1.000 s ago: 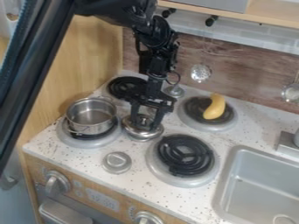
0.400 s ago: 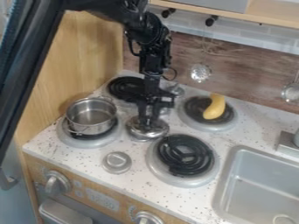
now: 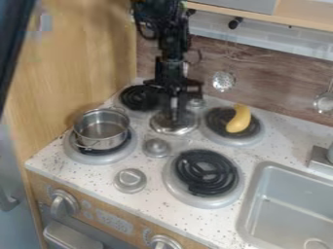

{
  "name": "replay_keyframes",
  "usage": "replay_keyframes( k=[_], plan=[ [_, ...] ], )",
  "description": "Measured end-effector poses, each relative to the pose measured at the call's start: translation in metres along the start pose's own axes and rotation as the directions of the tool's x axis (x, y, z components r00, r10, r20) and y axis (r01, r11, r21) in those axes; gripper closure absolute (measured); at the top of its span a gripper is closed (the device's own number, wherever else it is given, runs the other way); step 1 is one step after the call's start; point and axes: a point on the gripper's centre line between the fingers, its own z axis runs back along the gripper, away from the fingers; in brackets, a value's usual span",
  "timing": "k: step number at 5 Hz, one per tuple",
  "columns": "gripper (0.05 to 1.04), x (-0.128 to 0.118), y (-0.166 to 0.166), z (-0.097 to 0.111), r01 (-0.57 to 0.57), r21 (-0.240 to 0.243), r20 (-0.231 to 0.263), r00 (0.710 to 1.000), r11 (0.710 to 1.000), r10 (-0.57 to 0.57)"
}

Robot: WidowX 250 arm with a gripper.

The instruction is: Put the silver lid to the silver pot on lower left burner of the stove

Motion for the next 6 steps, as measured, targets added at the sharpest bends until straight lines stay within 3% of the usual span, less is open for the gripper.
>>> replay_keyframes(
  k=[1, 2, 4, 6],
  plan=[
    [0.843, 0.001, 0.04, 0.005, -0.077, -0.001, 0.011, 0.997, 0.997, 0.077],
    [0.843, 0.005, 0.087, 0.02, -0.166, 0.047, 0.057, 0.985, 0.985, 0.163],
    [0.843, 0.004, 0.112, 0.022, -0.226, 0.088, 0.064, 0.973, 0.97, 0.221],
    [0.843, -0.026, 0.122, 0.007, -0.205, 0.144, 0.0, 0.978, 0.968, 0.207]
  ],
)
